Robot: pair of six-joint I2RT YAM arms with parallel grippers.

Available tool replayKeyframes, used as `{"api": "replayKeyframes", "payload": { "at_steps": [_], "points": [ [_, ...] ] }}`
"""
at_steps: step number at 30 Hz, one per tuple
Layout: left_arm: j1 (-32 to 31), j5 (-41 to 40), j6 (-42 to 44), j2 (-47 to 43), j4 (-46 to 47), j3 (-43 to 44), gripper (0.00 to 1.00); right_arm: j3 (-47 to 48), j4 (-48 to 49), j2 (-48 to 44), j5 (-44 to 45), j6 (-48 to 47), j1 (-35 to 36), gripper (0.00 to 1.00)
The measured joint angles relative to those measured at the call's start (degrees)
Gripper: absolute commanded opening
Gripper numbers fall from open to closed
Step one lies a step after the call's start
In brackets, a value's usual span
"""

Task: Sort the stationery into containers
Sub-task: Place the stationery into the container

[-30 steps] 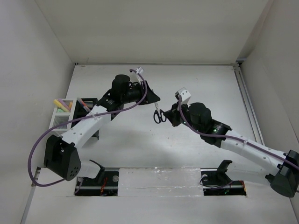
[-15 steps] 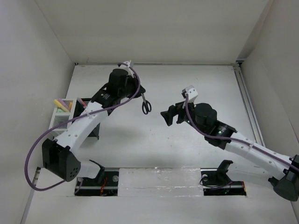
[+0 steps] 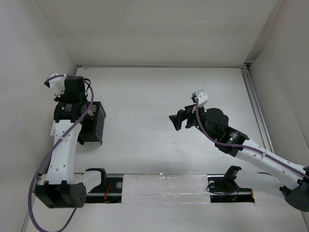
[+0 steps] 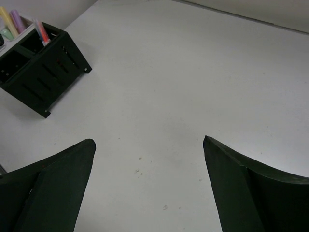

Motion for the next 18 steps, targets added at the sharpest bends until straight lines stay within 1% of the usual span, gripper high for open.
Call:
{"api": "replayKeyframes", "payload": {
  "at_steps": [4,8,13,18],
  "points": [
    [0.87,-6.1,-2.21,-3.65,-3.1,-1.84,0.0,0.0,0.02,-0.22,-1.75,-0.63,0.0,0.99],
    [0.87,-8.98,-3.8,-4.66,-4.37,-4.74,0.0,-0.98,0.02,-0.94,-3.54,-0.94,0.02,0.99],
    [0.96,-8.22,-2.32,-5.27,-1.88,-11.21,0.0,-2.71,-0.11,-2.54,-5.33,-0.96,0.02,0.99],
    [0.96,-7.87,-0.28,-5.68,1.25,-12.52,0.0,-2.8,0.02,-2.78,-7.54,-0.94,0.02,0.99]
  ]
}}
